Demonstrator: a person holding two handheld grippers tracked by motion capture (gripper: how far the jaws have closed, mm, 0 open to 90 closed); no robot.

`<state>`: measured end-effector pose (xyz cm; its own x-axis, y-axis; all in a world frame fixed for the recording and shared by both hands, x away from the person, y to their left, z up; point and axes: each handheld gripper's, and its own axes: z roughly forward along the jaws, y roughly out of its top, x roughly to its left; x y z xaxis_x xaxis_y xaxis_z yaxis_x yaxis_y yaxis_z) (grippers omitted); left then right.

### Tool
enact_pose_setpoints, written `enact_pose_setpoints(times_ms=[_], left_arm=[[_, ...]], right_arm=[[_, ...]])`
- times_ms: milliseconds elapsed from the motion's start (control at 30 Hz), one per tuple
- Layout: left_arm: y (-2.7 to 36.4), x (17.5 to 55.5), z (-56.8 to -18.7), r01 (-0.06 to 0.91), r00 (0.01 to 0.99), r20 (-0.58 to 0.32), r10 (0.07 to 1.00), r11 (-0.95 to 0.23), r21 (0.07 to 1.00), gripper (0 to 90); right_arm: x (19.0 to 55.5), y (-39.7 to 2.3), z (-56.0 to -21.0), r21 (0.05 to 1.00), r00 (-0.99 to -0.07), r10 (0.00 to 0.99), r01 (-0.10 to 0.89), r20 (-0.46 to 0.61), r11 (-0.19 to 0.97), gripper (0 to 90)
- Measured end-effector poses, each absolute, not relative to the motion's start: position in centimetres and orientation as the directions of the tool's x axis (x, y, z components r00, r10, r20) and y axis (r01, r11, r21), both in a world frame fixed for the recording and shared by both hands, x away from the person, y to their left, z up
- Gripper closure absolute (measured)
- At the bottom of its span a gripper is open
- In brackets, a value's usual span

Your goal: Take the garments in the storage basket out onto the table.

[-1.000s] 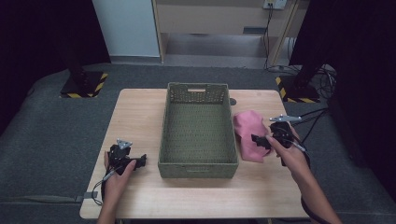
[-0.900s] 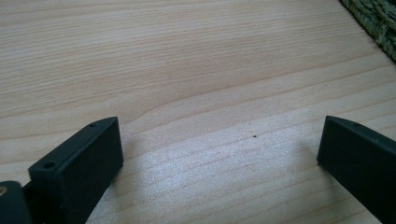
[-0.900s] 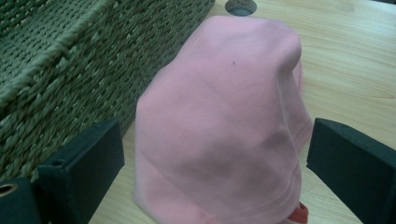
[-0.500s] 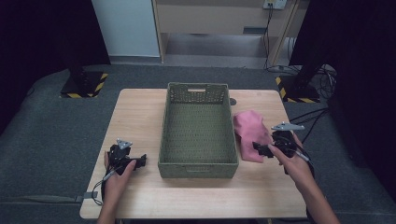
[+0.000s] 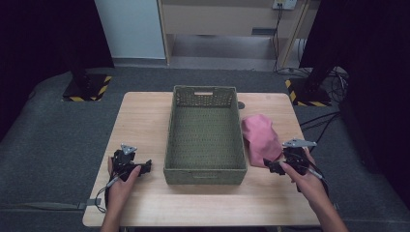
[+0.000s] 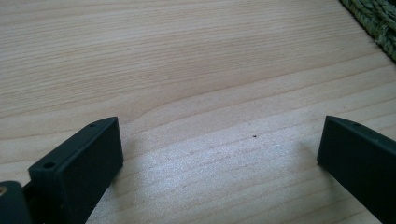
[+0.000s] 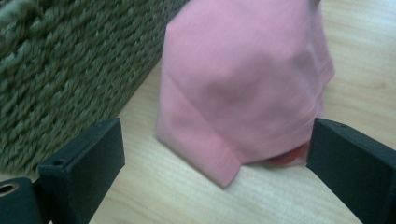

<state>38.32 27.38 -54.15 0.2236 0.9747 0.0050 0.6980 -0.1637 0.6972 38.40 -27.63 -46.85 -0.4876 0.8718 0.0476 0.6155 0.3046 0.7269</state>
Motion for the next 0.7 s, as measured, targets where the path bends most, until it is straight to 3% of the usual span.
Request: enact_pose_setpoints(times_ms=[700], left_arm=[[27.4,38.3,-54.1,0.698,0.224,0.005,0.975,-0.164,0.697,0.0]], right_arm=[[35.6,-27.2,-50.5,0.681,-0.506,0.860,0.653,0.069,0.330,4.5]])
